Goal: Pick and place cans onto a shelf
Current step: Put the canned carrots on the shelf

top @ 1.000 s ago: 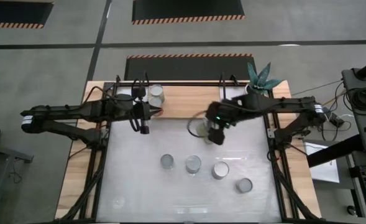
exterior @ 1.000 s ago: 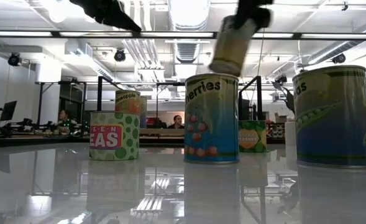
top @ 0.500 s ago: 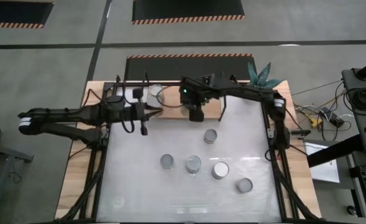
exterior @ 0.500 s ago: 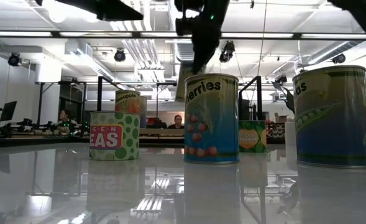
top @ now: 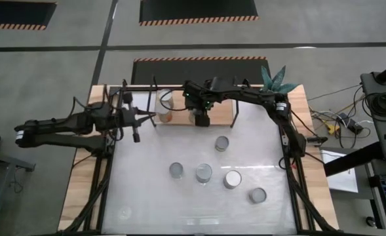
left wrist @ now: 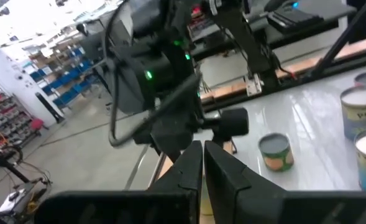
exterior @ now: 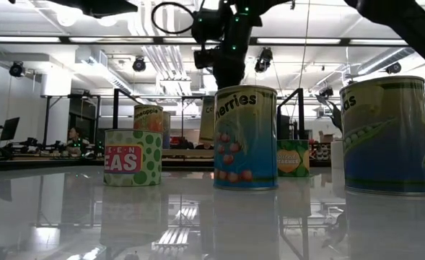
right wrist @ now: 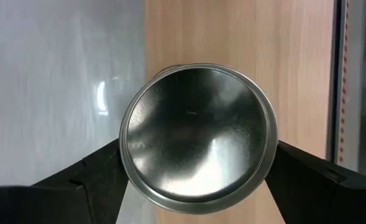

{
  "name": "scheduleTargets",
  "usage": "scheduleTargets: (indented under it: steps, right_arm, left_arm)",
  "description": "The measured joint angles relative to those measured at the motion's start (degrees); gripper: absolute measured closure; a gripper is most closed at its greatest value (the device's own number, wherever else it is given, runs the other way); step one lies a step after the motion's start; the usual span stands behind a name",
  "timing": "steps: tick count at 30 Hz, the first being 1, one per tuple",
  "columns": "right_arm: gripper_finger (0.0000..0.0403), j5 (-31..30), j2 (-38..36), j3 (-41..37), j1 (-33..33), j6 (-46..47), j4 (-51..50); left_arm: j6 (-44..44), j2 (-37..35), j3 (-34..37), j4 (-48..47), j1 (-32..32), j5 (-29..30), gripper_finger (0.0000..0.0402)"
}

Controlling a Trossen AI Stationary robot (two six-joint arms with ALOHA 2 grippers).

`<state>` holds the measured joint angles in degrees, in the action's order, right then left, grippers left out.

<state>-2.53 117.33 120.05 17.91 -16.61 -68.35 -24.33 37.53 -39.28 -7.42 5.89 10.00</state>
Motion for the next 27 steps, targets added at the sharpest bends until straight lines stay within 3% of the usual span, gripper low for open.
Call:
scheduleTargets:
  steps: [13, 27]
  right_arm:
    - [0.0055, 0.0, 0.2, 0.0, 0.1, 4.0, 0.8]
    - [0.0076, -0.2, -0.8, 5.1, 0.0, 3.2, -3.7]
  left_arm:
    - [0.9, -1.0, 0.1, -0.3, 0.0, 0.0, 0.0402]
    - [0.9, -1.1, 0.1, -0.2, 0.0, 0.0, 0.0402]
